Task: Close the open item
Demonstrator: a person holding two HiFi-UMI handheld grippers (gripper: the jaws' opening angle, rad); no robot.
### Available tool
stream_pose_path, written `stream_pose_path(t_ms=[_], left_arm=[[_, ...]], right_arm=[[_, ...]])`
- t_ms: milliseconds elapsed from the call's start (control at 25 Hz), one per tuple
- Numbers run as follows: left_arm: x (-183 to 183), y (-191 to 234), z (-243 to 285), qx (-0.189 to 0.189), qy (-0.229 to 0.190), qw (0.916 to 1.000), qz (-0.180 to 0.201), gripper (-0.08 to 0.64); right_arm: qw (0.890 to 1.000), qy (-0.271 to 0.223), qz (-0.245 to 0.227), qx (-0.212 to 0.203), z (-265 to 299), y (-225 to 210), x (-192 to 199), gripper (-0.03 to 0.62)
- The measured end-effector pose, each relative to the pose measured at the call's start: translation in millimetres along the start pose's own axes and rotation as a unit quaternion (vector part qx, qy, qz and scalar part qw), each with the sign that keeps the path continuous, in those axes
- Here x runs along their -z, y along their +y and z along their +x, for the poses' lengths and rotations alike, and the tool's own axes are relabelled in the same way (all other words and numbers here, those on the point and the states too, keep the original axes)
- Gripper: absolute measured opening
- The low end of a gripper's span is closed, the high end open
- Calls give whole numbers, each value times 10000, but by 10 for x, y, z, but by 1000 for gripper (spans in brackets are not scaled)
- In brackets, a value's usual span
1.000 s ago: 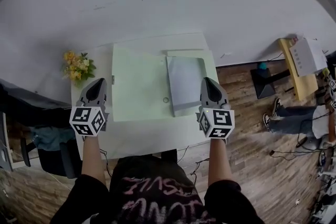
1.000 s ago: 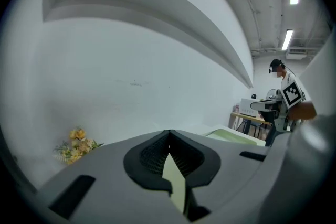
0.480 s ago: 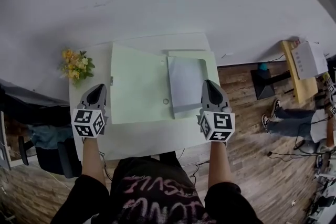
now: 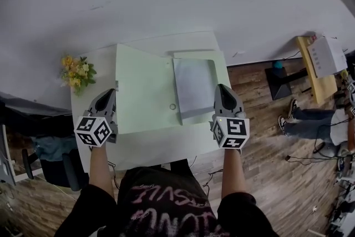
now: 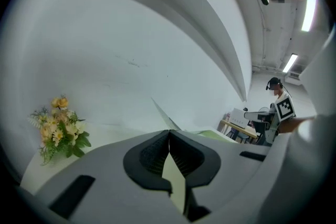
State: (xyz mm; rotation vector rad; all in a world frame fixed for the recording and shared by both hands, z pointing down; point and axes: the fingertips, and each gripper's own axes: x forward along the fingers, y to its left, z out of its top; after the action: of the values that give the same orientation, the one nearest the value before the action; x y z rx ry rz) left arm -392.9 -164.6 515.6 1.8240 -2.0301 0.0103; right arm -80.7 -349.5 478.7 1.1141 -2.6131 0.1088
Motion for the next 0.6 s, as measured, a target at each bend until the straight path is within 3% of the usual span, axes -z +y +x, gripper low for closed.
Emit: stream_pose_path(t_ms=[120, 280, 600], left_arm=[[-102, -177, 29, 286, -118, 9994, 137, 14], [-113, -541, 156, 769, 19, 9955, 554, 15], [-97, -1211, 426, 1489, 180, 9811, 1220, 44]], right_arm=[[10000, 18, 39, 22, -39, -51, 45, 26], [9999, -5, 65, 87, -115, -146, 32, 26], [9993, 34, 163, 324, -309, -431, 194, 26]])
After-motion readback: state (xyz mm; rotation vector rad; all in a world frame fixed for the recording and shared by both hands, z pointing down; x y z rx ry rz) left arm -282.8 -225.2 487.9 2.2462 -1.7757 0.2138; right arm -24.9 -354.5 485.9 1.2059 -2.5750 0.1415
